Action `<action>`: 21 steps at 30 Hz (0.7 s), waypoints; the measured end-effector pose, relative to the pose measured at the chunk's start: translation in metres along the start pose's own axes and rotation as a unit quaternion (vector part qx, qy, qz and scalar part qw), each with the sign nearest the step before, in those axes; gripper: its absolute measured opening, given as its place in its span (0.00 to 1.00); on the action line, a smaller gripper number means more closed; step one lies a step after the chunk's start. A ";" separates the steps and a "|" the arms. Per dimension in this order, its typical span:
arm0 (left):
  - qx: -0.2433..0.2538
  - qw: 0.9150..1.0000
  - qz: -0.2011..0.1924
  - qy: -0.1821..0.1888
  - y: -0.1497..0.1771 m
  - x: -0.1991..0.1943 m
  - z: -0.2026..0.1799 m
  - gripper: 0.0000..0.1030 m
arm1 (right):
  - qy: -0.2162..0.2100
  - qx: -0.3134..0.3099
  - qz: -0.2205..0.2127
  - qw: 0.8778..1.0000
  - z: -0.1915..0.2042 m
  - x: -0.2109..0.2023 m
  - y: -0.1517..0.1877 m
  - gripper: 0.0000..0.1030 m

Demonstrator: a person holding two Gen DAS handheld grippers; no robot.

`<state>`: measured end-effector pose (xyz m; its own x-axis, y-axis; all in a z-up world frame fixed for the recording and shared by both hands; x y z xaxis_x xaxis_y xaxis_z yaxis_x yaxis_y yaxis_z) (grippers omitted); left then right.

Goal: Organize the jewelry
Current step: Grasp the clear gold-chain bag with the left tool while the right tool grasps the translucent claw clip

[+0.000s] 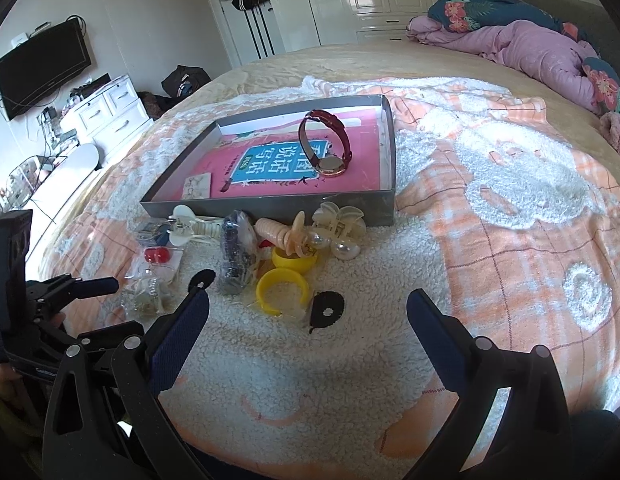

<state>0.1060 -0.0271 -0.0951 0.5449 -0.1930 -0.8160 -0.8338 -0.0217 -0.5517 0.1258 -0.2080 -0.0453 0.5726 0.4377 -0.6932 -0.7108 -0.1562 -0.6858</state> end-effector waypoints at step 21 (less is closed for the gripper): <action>-0.010 1.000 0.005 -0.017 -0.008 0.023 -0.001 0.38 | 0.035 0.052 -0.012 0.998 -0.032 0.025 -0.011 0.96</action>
<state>0.1254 -0.0324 -0.1088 0.5396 -0.1594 -0.8267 -0.8402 -0.0398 -0.5408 0.1607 -0.2242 -0.0621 0.6141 0.3764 -0.6936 -0.7335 -0.0520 -0.6777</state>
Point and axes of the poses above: each gripper's, at about its wrist camera, not at the fingertips, and x roughly the way its jaws point, z to its left, y to its underside, the point moved 3 cm from there along x, roughly the way its jaws point, and after that the axes turned 3 degrees about -x, right-handed, at the moved point
